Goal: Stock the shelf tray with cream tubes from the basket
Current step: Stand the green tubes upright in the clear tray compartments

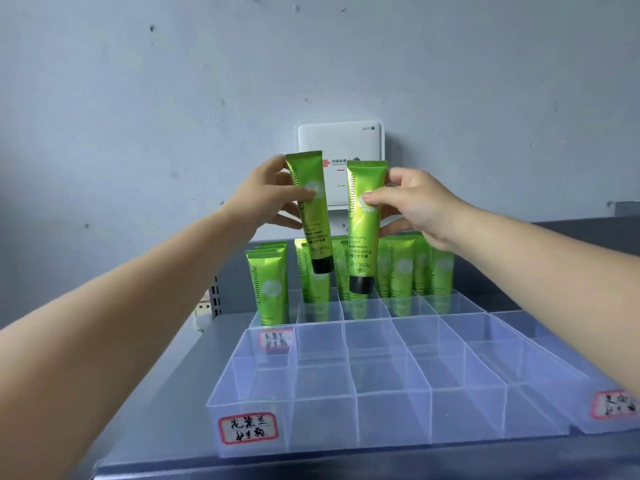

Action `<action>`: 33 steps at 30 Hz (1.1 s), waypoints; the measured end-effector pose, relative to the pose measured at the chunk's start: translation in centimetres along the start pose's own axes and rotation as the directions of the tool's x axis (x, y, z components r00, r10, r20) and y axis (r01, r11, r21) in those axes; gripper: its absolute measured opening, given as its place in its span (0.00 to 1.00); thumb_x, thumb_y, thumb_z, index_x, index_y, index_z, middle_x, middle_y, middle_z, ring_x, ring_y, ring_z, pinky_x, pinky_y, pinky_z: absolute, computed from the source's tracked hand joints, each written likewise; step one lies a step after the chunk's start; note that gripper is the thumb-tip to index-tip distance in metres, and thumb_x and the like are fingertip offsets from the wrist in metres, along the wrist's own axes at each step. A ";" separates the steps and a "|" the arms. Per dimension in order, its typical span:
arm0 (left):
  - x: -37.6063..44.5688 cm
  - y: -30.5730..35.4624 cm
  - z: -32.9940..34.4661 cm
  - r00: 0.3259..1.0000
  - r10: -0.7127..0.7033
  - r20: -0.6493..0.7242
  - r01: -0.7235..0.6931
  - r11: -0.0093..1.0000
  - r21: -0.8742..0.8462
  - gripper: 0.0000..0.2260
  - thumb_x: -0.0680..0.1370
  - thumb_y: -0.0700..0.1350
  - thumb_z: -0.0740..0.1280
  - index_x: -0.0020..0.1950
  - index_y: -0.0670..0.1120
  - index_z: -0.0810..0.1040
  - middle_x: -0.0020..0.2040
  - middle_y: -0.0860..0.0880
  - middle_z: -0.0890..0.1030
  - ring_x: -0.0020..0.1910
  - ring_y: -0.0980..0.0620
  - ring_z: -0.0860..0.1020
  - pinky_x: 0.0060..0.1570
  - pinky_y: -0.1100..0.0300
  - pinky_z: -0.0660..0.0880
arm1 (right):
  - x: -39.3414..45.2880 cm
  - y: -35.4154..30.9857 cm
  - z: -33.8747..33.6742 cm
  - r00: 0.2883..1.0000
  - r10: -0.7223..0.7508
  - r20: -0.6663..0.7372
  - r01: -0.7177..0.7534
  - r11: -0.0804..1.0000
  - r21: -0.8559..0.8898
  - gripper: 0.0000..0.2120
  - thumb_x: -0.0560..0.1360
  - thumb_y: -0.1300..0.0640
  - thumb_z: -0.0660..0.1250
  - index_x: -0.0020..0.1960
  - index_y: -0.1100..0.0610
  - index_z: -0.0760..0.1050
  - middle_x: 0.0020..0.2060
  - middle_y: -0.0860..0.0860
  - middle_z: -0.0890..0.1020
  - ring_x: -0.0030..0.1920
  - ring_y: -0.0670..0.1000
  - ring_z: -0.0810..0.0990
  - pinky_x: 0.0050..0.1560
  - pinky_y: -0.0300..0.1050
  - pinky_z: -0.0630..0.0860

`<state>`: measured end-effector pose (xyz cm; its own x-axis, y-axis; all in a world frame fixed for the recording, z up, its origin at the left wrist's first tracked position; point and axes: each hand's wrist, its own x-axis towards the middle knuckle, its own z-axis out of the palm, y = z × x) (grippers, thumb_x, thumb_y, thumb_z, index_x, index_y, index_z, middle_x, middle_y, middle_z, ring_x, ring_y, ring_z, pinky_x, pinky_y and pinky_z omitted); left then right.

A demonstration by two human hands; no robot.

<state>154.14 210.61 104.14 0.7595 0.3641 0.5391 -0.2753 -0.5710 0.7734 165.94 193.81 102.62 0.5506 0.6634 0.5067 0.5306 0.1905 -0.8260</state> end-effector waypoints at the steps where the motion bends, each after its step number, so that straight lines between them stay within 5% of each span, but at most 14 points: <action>1: 0.1 -0.4 -0.4 1.000 -0.009 0.013 0.009 1.000 0.009 0.13 0.75 0.34 0.67 0.57 0.44 0.72 0.42 0.48 0.79 0.34 0.48 0.79 0.41 0.50 0.81 | 0.4 0.2 0.6 1.000 0.004 0.007 -0.004 1.000 0.000 0.04 0.75 0.63 0.65 0.46 0.56 0.74 0.41 0.54 0.80 0.31 0.46 0.82 0.29 0.41 0.79; 6: 0.7 -2.1 -1.2 0.990 -0.059 0.128 0.051 0.996 0.070 0.08 0.75 0.35 0.68 0.47 0.46 0.74 0.36 0.51 0.81 0.32 0.49 0.80 0.40 0.52 0.81 | 1.7 1.5 2.5 0.999 0.025 0.028 -0.023 0.999 -0.047 0.05 0.75 0.64 0.66 0.46 0.55 0.74 0.46 0.58 0.79 0.38 0.52 0.80 0.38 0.48 0.82; 12: 1.4 -4.1 -0.9 0.978 -0.109 0.181 0.082 0.985 0.151 0.20 0.72 0.37 0.72 0.62 0.41 0.72 0.42 0.45 0.79 0.37 0.49 0.79 0.40 0.52 0.80 | 1.9 2.7 2.6 0.998 0.048 0.044 -0.045 0.996 -0.073 0.08 0.75 0.65 0.66 0.52 0.57 0.74 0.41 0.52 0.80 0.36 0.49 0.80 0.37 0.44 0.81; 17: 1.8 -4.8 -0.8 0.977 -0.107 0.184 0.061 0.969 0.240 0.20 0.71 0.39 0.74 0.60 0.37 0.74 0.44 0.42 0.81 0.37 0.48 0.78 0.48 0.50 0.78 | 1.8 3.5 2.7 0.995 0.073 0.072 -0.068 0.995 -0.075 0.10 0.74 0.66 0.67 0.54 0.57 0.76 0.45 0.52 0.82 0.39 0.47 0.82 0.39 0.43 0.82; 20: 2.1 -5.1 -0.7 0.980 -0.114 0.162 0.044 0.923 0.383 0.23 0.69 0.43 0.75 0.61 0.39 0.74 0.41 0.47 0.80 0.34 0.54 0.76 0.42 0.61 0.74 | 1.7 3.9 3.1 0.993 0.084 0.077 -0.076 0.992 -0.101 0.10 0.73 0.65 0.69 0.53 0.55 0.76 0.46 0.51 0.83 0.43 0.48 0.82 0.41 0.43 0.82; 24: 2.2 -5.2 -0.6 0.971 -0.142 0.191 0.020 0.849 0.528 0.14 0.70 0.44 0.75 0.51 0.41 0.77 0.35 0.49 0.79 0.25 0.62 0.73 0.24 0.72 0.66 | 1.7 4.3 3.6 0.995 0.078 0.067 -0.067 0.987 -0.144 0.08 0.72 0.64 0.70 0.48 0.53 0.77 0.41 0.48 0.83 0.41 0.44 0.82 0.41 0.40 0.81; 29: 2.0 -5.5 -0.5 0.962 -0.167 0.216 -0.026 0.730 0.683 0.14 0.70 0.47 0.74 0.48 0.38 0.81 0.30 0.52 0.74 0.28 0.56 0.68 0.30 0.64 0.64 | 1.5 5.1 4.1 0.992 0.108 0.065 -0.098 0.986 -0.138 0.09 0.71 0.64 0.71 0.50 0.59 0.78 0.40 0.50 0.84 0.38 0.43 0.82 0.41 0.39 0.80; 33: 1.9 -5.6 -0.4 0.954 -0.182 0.240 -0.064 0.656 0.752 0.12 0.71 0.47 0.73 0.51 0.43 0.82 0.33 0.54 0.74 0.31 0.59 0.70 0.30 0.66 0.65 | 1.2 5.8 5.0 0.980 0.170 0.103 -0.153 0.975 -0.160 0.07 0.70 0.65 0.72 0.48 0.60 0.79 0.40 0.52 0.84 0.37 0.44 0.82 0.40 0.39 0.80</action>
<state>156.94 214.83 100.97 0.9158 0.2746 0.2931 0.2141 -0.9512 0.2222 166.46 199.30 97.25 0.5633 0.7573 0.3304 0.5366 -0.0312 -0.8433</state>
